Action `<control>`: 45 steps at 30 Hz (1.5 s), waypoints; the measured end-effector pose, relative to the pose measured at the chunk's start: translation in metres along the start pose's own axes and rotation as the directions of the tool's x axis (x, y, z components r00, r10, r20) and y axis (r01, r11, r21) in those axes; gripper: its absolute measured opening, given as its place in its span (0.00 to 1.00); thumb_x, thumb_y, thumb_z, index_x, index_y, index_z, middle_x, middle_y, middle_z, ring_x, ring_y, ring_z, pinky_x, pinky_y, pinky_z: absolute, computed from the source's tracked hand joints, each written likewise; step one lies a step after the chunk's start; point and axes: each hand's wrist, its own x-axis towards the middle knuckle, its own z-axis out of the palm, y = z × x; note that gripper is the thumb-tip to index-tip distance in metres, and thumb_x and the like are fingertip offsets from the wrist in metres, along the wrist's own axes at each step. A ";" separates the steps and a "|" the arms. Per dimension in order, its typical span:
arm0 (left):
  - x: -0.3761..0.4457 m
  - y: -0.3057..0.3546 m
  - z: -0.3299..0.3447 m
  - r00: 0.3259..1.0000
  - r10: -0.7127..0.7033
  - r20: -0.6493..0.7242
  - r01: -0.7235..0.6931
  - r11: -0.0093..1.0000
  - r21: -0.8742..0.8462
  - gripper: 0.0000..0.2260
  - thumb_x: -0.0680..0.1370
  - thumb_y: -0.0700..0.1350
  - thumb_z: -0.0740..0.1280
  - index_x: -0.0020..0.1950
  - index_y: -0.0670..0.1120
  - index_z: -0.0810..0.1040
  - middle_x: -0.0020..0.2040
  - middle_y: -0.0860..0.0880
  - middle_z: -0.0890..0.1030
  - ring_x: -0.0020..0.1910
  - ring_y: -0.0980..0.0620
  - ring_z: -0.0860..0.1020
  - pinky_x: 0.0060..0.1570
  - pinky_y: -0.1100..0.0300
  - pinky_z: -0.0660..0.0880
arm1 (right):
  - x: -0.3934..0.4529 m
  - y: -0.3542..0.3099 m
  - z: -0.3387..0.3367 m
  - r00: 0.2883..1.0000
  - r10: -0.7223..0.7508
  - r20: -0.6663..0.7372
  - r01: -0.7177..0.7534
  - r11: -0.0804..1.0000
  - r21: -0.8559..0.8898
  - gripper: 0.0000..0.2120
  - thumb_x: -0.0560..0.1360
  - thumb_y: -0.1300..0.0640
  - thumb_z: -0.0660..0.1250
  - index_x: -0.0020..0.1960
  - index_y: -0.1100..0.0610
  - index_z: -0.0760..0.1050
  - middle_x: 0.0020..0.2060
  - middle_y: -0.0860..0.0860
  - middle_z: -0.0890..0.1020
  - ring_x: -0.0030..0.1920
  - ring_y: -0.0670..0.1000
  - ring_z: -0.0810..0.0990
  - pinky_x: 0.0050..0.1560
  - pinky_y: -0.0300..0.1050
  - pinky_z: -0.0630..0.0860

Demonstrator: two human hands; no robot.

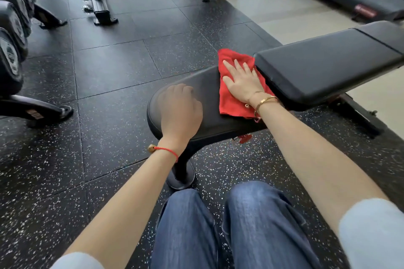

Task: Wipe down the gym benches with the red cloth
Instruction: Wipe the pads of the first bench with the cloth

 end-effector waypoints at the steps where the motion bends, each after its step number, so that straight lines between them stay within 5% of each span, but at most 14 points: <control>1: 0.001 0.000 0.000 1.000 -0.004 -0.005 0.004 1.000 -0.003 0.15 0.77 0.48 0.59 0.61 0.47 0.76 0.64 0.49 0.76 0.66 0.46 0.70 0.69 0.48 0.61 | 0.006 -0.010 0.001 1.000 -0.020 0.001 0.020 1.000 -0.006 0.27 0.82 0.45 0.49 0.79 0.44 0.48 0.79 0.52 0.49 0.79 0.57 0.47 0.77 0.55 0.43; 9: -0.001 -0.001 0.002 1.000 -0.015 -0.022 0.015 1.000 -0.009 0.15 0.76 0.46 0.61 0.61 0.47 0.76 0.65 0.51 0.77 0.67 0.47 0.71 0.69 0.50 0.61 | -0.062 0.010 0.003 0.909 -0.415 -0.028 0.416 0.909 0.013 0.26 0.82 0.48 0.55 0.78 0.44 0.53 0.79 0.49 0.55 0.79 0.54 0.51 0.76 0.50 0.42; 17: -0.001 0.005 0.003 0.997 -0.029 -0.065 0.027 0.999 -0.032 0.14 0.76 0.44 0.63 0.61 0.46 0.77 0.64 0.50 0.78 0.66 0.47 0.72 0.70 0.50 0.64 | 0.019 0.036 -0.009 0.976 -0.216 0.029 0.214 0.976 0.049 0.26 0.82 0.47 0.52 0.79 0.44 0.51 0.79 0.53 0.51 0.79 0.57 0.48 0.78 0.56 0.44; 20: 0.001 0.007 0.002 0.996 -0.046 -0.079 0.040 0.997 -0.066 0.13 0.75 0.42 0.63 0.58 0.45 0.78 0.60 0.49 0.79 0.63 0.45 0.74 0.67 0.47 0.67 | 0.023 0.010 -0.002 0.947 -0.320 0.031 0.320 0.948 0.007 0.26 0.82 0.47 0.52 0.79 0.44 0.50 0.79 0.52 0.51 0.79 0.56 0.48 0.77 0.55 0.43; 26: -0.003 0.009 0.001 0.980 -0.118 -0.161 0.115 0.993 -0.029 0.13 0.73 0.41 0.65 0.57 0.45 0.78 0.57 0.48 0.80 0.59 0.45 0.75 0.63 0.50 0.68 | -0.036 0.040 0.001 0.759 -0.651 0.008 0.650 0.759 0.024 0.26 0.82 0.46 0.53 0.78 0.42 0.51 0.79 0.49 0.55 0.79 0.54 0.50 0.78 0.52 0.45; 34: -0.007 0.022 -0.006 0.979 -0.177 -0.103 0.183 0.982 0.043 0.12 0.75 0.40 0.65 0.58 0.43 0.78 0.59 0.45 0.79 0.61 0.44 0.75 0.66 0.49 0.69 | 0.023 0.022 -0.009 0.857 -0.512 0.061 0.511 0.859 0.028 0.26 0.82 0.47 0.51 0.79 0.44 0.49 0.79 0.51 0.51 0.79 0.56 0.47 0.78 0.55 0.42; 41: -0.010 0.028 -0.009 0.973 -0.212 -0.095 0.215 0.976 0.019 0.13 0.76 0.36 0.61 0.58 0.38 0.78 0.58 0.42 0.81 0.61 0.41 0.76 0.68 0.48 0.69 | -0.024 0.011 0.004 0.650 -0.757 0.067 0.754 0.653 0.066 0.26 0.82 0.46 0.51 0.78 0.40 0.49 0.79 0.46 0.52 0.79 0.52 0.47 0.78 0.52 0.42; 45: -0.012 0.025 -0.011 0.975 -0.199 -0.095 0.201 0.980 0.014 0.12 0.76 0.35 0.62 0.58 0.38 0.79 0.58 0.42 0.80 0.61 0.42 0.76 0.68 0.49 0.69 | -0.022 0.029 0.002 0.683 -0.729 0.045 0.724 0.684 0.082 0.26 0.82 0.46 0.52 0.78 0.39 0.49 0.79 0.45 0.52 0.79 0.51 0.47 0.78 0.52 0.42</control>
